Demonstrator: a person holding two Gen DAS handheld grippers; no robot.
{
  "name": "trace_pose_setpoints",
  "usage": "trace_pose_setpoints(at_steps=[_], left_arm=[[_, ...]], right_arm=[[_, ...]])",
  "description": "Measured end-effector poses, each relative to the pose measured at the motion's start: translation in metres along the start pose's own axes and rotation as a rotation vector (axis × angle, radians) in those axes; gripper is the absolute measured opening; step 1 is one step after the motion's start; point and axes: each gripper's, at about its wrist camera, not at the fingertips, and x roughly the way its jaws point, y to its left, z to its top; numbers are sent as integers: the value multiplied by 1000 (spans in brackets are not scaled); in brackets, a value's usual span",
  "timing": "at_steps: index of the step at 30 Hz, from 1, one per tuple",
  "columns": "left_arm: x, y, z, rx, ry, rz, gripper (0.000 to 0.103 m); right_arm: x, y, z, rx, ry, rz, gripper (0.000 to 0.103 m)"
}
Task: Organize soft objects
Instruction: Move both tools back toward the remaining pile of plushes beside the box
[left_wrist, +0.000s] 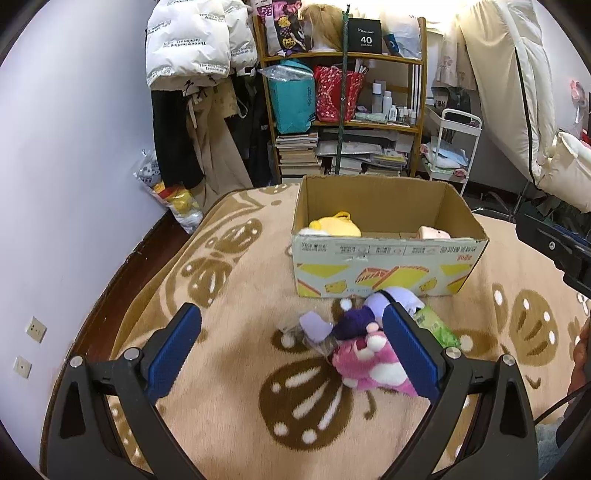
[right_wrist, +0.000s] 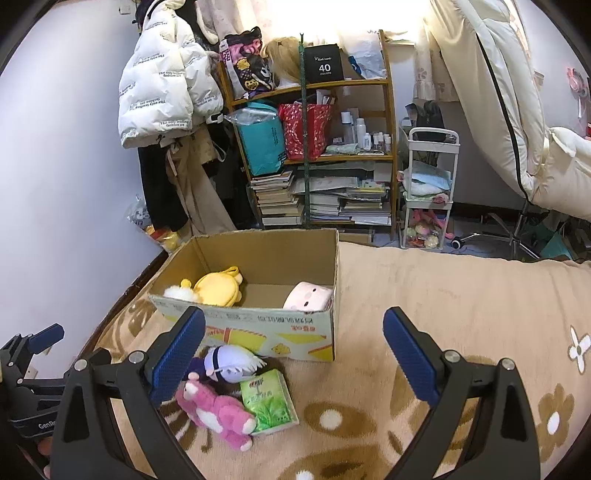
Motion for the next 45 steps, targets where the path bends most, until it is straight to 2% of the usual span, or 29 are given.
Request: trace_pose_setpoints(at_steps=[15,45], left_arm=[[15,-4,-12,-4,68,-7,97],[100,-20,-2,-42,231,-69,97]], right_arm=[[11,2,-9,15,45,2,101],[77,-2,-22,80,185,-14,101]])
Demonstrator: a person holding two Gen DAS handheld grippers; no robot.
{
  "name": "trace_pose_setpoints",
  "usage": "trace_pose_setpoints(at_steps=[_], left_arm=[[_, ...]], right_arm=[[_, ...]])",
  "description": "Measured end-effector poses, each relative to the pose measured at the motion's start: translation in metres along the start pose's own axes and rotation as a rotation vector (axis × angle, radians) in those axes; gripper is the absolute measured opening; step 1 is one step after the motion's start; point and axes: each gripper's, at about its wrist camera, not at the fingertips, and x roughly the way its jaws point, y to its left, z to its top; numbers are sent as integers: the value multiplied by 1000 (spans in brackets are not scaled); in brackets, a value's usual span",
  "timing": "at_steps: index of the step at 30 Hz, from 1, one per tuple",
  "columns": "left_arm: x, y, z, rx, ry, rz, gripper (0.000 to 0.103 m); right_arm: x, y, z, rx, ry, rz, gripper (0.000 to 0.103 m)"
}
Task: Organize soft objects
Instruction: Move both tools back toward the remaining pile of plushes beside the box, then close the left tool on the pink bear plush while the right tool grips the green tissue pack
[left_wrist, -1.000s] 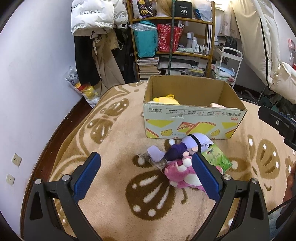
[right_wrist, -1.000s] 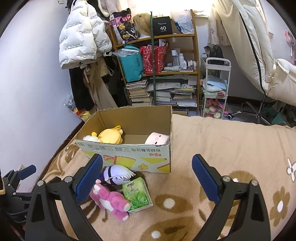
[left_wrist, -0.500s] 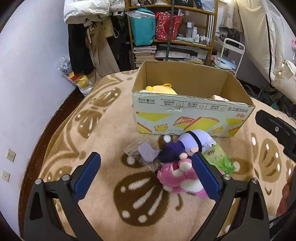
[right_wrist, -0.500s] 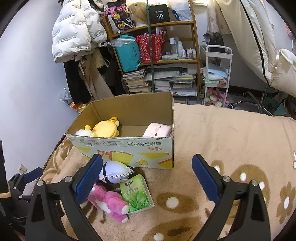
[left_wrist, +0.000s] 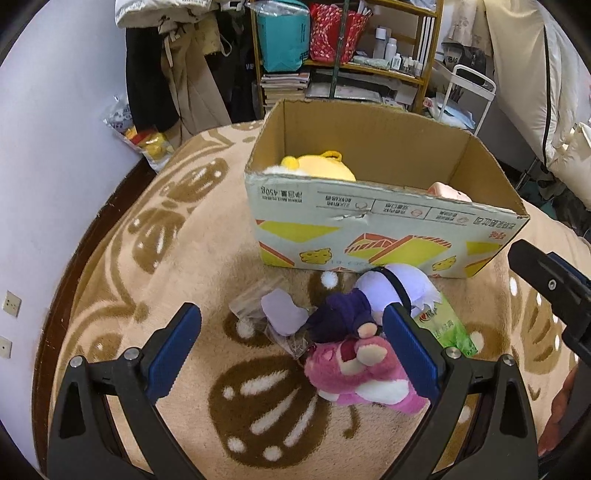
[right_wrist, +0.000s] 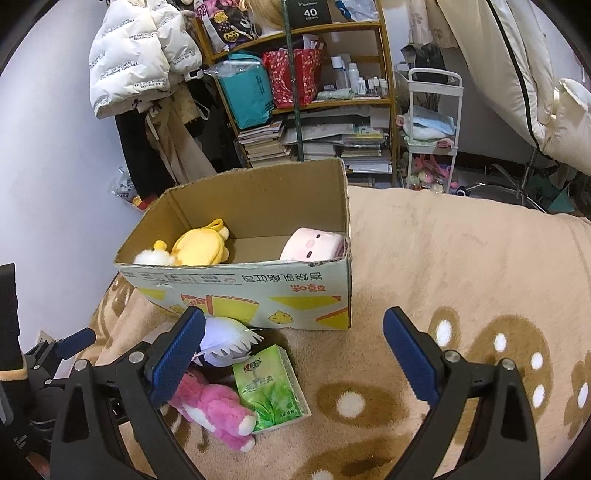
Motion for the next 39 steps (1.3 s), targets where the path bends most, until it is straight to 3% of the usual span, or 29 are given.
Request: trace_pose_setpoints(at_steps=[11,25,32,39], left_arm=[[23,-16,-8,34,74,-46,97],[45,-24,-21,38,156,-51,98],[46,-21,-27,-5,169,-71,98],[49,-12,-34,-62,206,-122,98]], right_arm=[[19,-2,-4,5,61,-10,101],[42,-1,-16,12,159,-7,101],[58,-1,-26,19,259,21,101],[62,-6,-32,49,293,33,101]])
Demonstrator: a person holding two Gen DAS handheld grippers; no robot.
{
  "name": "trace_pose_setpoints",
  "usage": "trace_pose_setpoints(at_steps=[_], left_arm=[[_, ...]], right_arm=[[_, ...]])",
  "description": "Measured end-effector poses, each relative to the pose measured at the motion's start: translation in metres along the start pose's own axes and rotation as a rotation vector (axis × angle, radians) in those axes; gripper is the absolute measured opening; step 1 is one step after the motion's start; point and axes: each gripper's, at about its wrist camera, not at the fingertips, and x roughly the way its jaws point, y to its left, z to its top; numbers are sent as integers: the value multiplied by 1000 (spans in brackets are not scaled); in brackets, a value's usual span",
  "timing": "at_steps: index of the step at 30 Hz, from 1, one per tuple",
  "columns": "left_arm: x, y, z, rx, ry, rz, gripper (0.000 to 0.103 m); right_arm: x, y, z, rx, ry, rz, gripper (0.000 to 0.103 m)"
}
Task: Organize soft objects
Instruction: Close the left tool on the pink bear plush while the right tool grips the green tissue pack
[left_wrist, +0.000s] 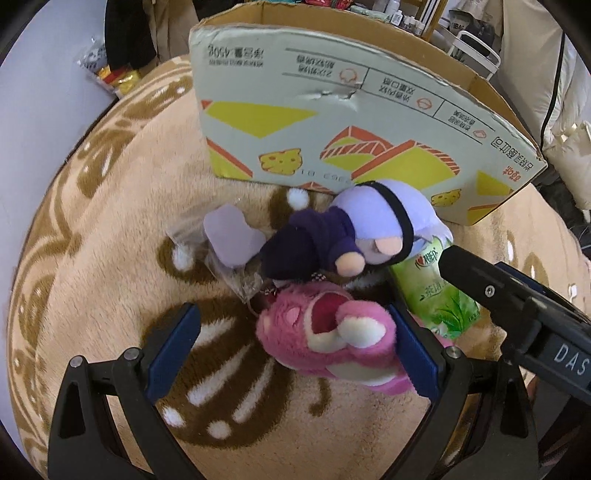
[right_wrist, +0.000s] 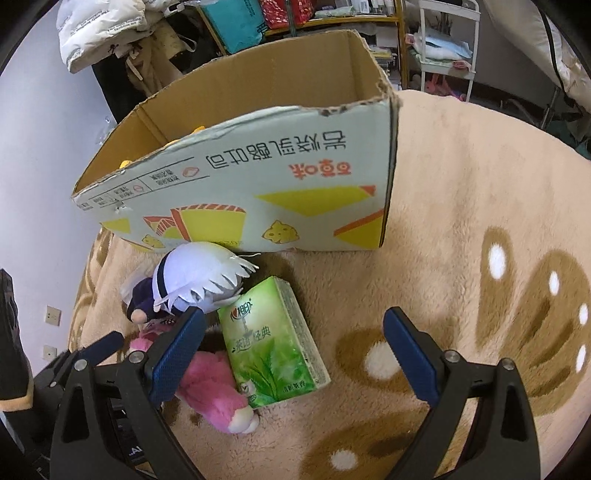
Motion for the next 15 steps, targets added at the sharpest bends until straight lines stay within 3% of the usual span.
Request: trace_pose_setpoints(at_steps=[8,14,15], left_arm=[[16,21,-4,-96,58,-105,99],[16,19,-10,-69,35,-92,98],[17,18,-10,-67,33,-91,97]], right_arm=[[10,2,-4,-8,36,2,101],[20,2,-2,5,65,25,100],[21,1,-2,7,69,30,96]])
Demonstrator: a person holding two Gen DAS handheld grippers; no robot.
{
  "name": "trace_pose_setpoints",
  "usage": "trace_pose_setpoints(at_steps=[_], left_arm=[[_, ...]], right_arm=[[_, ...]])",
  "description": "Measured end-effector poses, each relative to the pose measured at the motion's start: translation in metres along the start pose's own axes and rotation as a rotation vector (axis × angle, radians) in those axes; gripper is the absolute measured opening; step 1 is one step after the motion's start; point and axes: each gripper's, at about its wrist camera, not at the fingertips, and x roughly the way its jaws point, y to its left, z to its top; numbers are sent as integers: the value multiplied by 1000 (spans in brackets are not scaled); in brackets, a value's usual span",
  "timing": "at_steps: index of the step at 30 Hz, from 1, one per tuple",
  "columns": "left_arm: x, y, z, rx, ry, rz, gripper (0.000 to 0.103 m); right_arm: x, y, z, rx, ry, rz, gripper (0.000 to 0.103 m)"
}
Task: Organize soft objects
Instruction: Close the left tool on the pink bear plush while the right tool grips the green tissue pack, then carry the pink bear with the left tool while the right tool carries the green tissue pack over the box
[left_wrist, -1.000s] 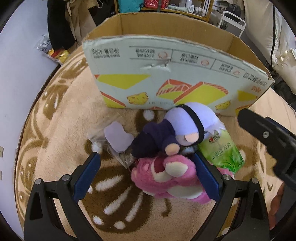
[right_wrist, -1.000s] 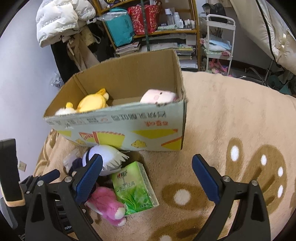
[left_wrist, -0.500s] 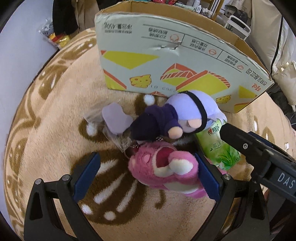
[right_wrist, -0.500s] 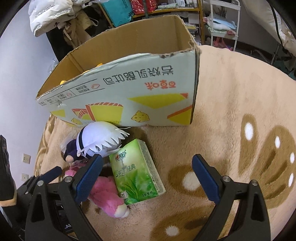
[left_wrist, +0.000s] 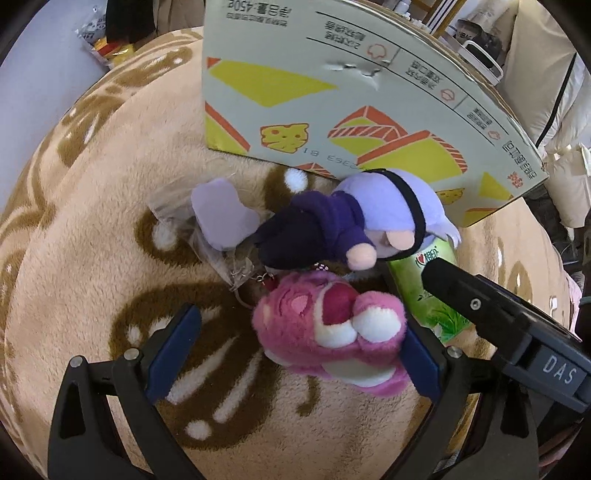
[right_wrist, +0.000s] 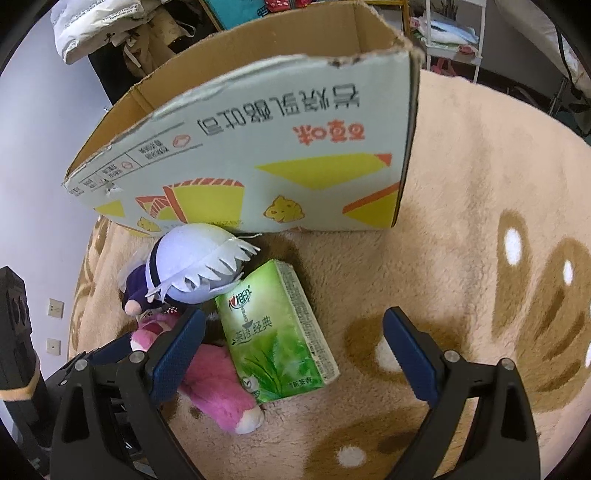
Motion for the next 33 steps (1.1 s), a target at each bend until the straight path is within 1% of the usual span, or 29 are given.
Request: trace_pose_setpoints(at_steps=[1,3,6,8,9,11,12,14,16,19,22,26,28,33], left_arm=[[0,0,-1,2,-2,-3,95],[-1,-3,-2,8,-6,-18,89],[-5,-13,-3,26,-10,-35,79],[-8,-18,-5,35,-10,-64,62],[-9,-20,-6,39,-16,-65,62],[-11,-25,-7,45,-31,-39,60],[-13,-27,-8,50,-39,-29,60],[-16,-33,-9,49,-46,-21,58],[-17,-34,-9,34,-44,-22,58],[-19,-27,-7,31,-47,5,57],[-24,-26,-8,57,-64,39,57],[-35,-28,-11,103,-100,93,57],[-41,-30,-13,120,-120,118,57],[-57,-28,-18,140,-170,158,57]], right_arm=[[2,0,0,0,8,9,91],[5,1,0,0,21,28,87],[11,3,1,3,44,61,74],[13,5,0,5,53,70,72],[13,5,0,7,54,75,71],[13,5,0,3,57,60,64],[12,4,-3,8,56,56,59],[8,-2,-3,46,46,85,54],[6,-7,-4,59,52,113,46],[6,-9,-5,71,65,148,40],[1,-7,-9,45,61,146,35],[-11,10,-14,-42,19,82,31],[-14,18,-16,-65,-2,57,31],[-31,26,-21,-97,-73,15,30]])
